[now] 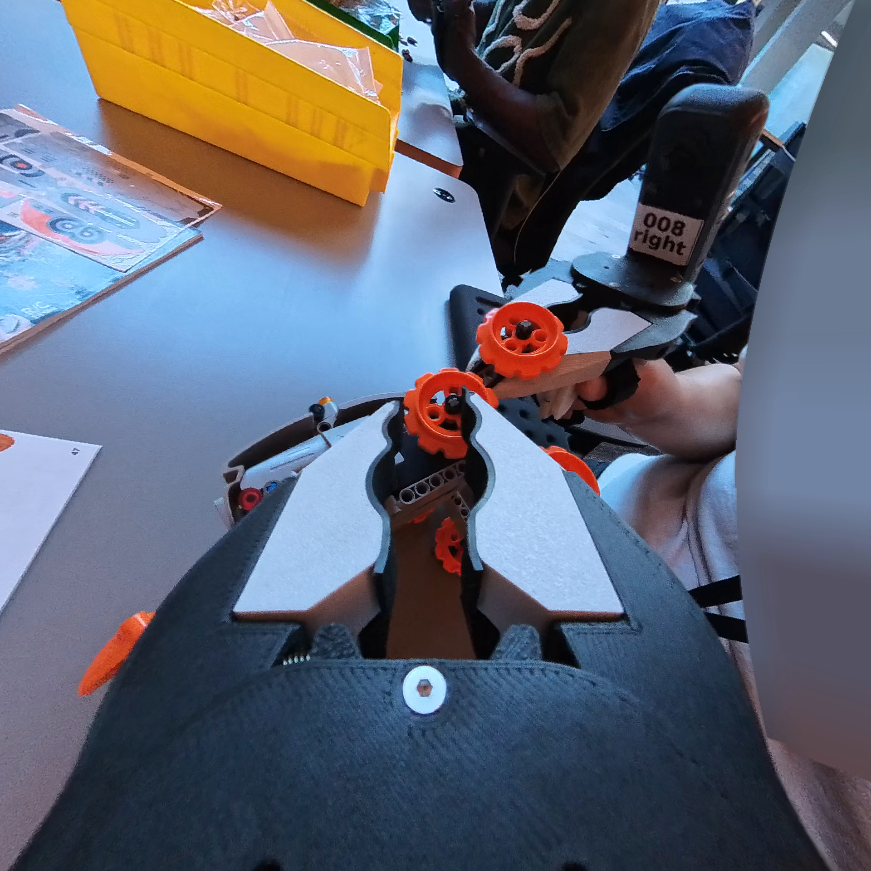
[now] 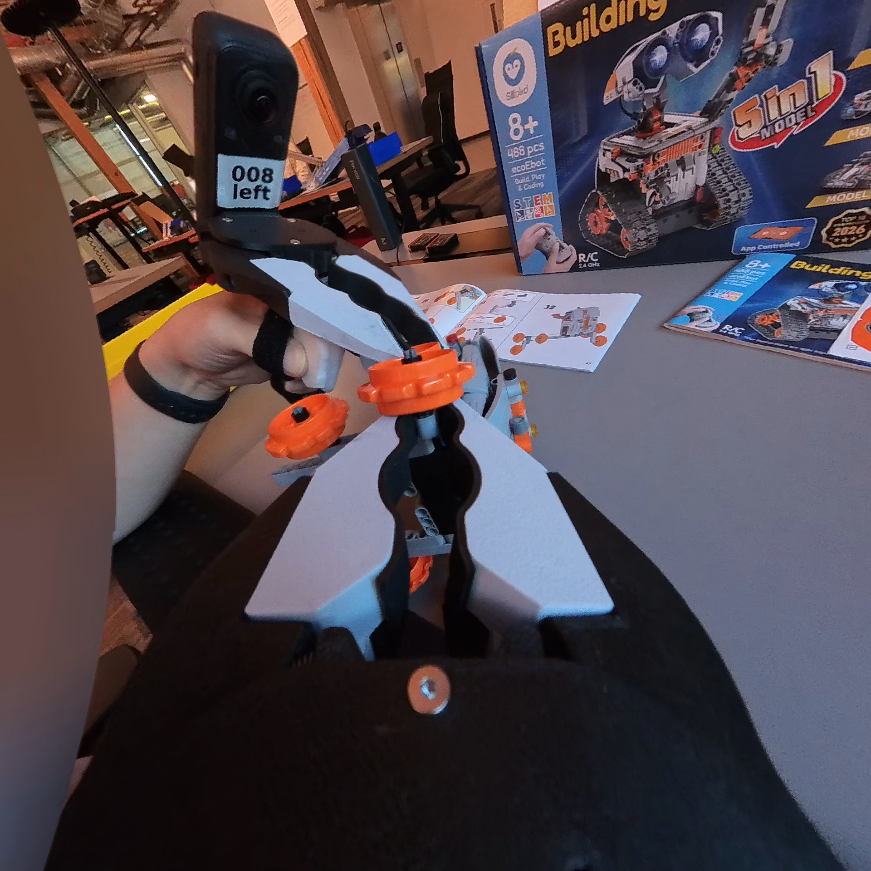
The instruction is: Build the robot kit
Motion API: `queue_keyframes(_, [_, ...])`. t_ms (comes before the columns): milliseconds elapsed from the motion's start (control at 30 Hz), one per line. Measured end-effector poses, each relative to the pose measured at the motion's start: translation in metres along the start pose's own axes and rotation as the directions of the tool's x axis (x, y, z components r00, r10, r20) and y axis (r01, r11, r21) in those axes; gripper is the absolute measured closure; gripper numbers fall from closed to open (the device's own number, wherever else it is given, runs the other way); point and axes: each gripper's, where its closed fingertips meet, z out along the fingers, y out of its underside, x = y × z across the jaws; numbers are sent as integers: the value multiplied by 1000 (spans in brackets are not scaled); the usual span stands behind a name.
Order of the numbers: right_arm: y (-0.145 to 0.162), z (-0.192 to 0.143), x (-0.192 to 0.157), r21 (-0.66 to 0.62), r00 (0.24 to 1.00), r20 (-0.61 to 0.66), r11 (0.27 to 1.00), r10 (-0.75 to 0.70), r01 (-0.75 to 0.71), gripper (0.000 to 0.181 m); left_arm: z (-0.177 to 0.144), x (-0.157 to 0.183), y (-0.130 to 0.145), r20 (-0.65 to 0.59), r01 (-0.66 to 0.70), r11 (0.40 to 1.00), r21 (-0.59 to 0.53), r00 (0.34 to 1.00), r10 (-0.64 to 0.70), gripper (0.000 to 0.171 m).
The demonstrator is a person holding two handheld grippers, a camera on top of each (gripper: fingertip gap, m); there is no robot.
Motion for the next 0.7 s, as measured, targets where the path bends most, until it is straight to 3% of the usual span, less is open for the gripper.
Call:
queue_keyframes(367, [2, -7, -2, 60, 996, 9, 994, 93, -93, 172, 3, 6, -1, -22, -38, 999, 9, 999, 38, 148])
queue_keyframes(700, [2, -1, -4, -69, 1000, -26, 997, 17, -19, 172, -2, 2, 0, -73, -11, 1000, 25, 997, 13, 148])
